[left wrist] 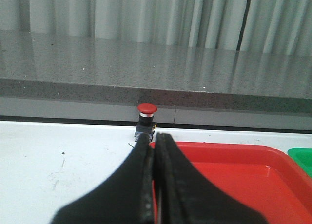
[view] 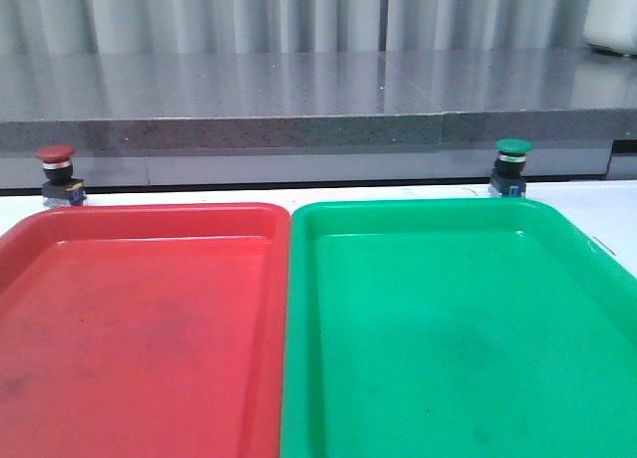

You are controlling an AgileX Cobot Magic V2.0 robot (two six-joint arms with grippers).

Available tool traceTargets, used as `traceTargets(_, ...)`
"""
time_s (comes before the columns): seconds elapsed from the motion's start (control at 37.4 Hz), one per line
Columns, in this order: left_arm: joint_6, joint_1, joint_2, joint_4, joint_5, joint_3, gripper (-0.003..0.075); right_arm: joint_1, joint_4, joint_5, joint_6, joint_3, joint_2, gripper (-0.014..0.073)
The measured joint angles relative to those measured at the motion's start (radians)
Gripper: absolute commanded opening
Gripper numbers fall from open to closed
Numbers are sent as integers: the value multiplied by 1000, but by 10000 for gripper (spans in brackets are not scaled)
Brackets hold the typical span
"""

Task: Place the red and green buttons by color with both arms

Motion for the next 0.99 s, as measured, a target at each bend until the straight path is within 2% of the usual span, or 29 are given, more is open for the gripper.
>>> traceTargets(0.99, 0, 0, 0, -2, -19, -4, -20, 0, 0, 10, 0, -6, 0, -69)
